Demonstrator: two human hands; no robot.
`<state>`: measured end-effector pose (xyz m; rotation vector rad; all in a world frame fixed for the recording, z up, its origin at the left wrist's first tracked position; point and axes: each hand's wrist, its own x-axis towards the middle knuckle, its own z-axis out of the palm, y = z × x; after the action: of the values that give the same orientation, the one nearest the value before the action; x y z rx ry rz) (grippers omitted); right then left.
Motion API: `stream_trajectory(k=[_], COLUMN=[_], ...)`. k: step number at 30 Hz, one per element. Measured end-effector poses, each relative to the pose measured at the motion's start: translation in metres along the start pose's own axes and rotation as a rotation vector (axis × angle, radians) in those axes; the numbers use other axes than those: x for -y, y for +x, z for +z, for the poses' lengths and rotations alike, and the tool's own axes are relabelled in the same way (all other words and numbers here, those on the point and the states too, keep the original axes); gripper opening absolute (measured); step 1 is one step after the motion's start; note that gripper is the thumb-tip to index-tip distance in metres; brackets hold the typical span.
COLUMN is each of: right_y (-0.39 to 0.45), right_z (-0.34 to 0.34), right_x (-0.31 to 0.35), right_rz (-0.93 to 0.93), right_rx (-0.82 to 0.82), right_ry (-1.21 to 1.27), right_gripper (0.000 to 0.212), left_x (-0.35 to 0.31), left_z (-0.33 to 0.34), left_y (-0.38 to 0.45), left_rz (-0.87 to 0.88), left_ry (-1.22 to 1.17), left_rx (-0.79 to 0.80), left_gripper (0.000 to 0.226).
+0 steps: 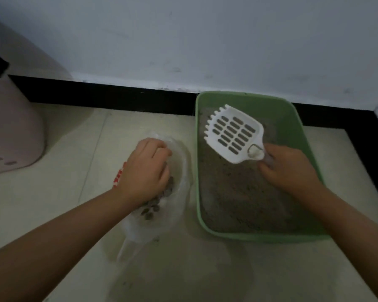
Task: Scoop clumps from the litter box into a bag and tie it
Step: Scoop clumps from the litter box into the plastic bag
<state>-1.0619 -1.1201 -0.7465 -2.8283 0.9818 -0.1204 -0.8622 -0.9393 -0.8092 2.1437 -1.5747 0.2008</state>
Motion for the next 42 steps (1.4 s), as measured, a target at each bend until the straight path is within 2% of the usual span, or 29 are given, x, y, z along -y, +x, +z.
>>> stream_trajectory(k=[2, 4, 6, 9, 12, 14, 17, 20, 24, 27, 32, 34, 38, 42], right_y=[0.009, 0.018, 0.031, 0.054, 0.077, 0.090, 0.108, 0.115, 0.105, 0.101, 0.101, 0.102, 0.108, 0.115], right_z=[-0.007, -0.014, -0.023, -0.025, -0.009, 0.002, 0.018, 0.030, 0.035, 0.037, 0.048, 0.047, 0.049, 0.049], right_x=[-0.032, -0.058, -0.075, -0.095, -0.106, -0.104, -0.101, -0.105, -0.115, -0.121, -0.110, -0.112, -0.118, -0.122], right_rz=[0.181, 0.275, 0.364, 0.498, 0.492, 0.494, 0.512, 0.444, 0.325, 0.328, 0.270, 0.267, 0.242, 0.211], right_rx=[0.072, 0.136, 0.183, 0.196, 0.222, 0.278, 0.331, 0.345, 0.233, 0.149, 0.081, 0.078, 0.104, 0.145], right_ry=[-0.096, -0.258, -0.336, -0.423, -0.598, -0.652, -0.676, -0.731, -0.659, -0.616, -0.382, -0.329, -0.318, -0.241], right_gripper=[0.021, 0.043, 0.051, 0.047, 0.022, 0.012, 0.020, 0.019, 0.016, 0.035, 0.029, 0.030, 0.045, 0.048], left_x=[-0.014, -0.023, -0.026, -0.021, -0.014, -0.012, -0.009, -0.008, -0.011, -0.012, -0.012, -0.012, -0.012, -0.012], left_z=[0.013, 0.030, 0.044, 0.055, 0.067, 0.076, 0.087, 0.089, 0.094, 0.096, 0.097, 0.097, 0.096, 0.096], left_y=[0.012, 0.023, 0.035, 0.053, 0.061, 0.062, 0.062, 0.064, 0.065, 0.065, 0.064, 0.064, 0.064, 0.065], left_rz=[0.180, 0.339, 0.413, 0.441, 0.484, 0.476, 0.460, 0.469, 0.454, 0.438, 0.428, 0.426, 0.429, 0.424], left_ry=[0.012, 0.057, 0.080, 0.083, 0.054, -0.003, -0.060, -0.072, -0.108, -0.112, -0.095, -0.091, -0.076, -0.078], left_rx=[0.058, 0.131, 0.196, 0.268, 0.286, 0.278, 0.272, 0.254, 0.229, 0.220, 0.217, 0.216, 0.211, 0.210], left_gripper=[0.032, 0.029, 0.030, 0.031, 0.028, 0.027, 0.028, 0.027, 0.027, 0.028, 0.029, 0.028, 0.027, 0.028])
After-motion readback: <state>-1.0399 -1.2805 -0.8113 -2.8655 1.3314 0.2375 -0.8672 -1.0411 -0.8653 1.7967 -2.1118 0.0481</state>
